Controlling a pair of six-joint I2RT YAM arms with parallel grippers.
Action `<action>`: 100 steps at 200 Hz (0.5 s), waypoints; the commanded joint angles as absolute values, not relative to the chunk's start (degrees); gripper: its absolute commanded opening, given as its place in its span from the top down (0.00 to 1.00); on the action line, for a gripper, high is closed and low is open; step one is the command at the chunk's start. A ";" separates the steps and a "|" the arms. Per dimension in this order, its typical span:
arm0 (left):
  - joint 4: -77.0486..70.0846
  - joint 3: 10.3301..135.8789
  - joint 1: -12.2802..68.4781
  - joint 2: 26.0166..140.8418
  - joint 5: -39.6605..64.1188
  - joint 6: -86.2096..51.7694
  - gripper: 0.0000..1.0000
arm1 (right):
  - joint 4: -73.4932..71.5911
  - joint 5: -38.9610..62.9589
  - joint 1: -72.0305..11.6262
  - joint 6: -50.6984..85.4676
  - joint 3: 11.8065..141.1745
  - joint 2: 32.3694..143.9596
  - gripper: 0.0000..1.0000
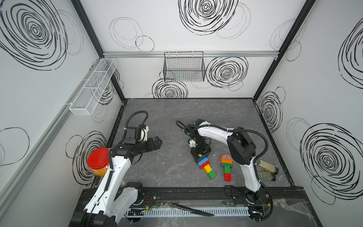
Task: Assemble an ice cream with lego
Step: Adjust the lego brick at the center of the board.
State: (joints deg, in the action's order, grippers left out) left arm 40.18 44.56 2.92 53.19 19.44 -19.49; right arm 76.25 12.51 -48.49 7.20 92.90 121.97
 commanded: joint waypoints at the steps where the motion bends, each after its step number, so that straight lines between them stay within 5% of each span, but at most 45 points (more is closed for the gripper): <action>1: 39.64 44.27 2.37 52.73 19.60 -18.58 0.01 | 78.82 11.48 -49.13 7.21 93.13 122.48 0.72; 100: 40.08 44.58 2.38 52.63 19.44 -18.54 0.01 | 76.03 11.44 -49.42 7.81 91.19 123.62 0.64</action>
State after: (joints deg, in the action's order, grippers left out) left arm 40.25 44.56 2.92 53.19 19.44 -19.49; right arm 75.81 11.92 -49.08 7.46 91.90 122.80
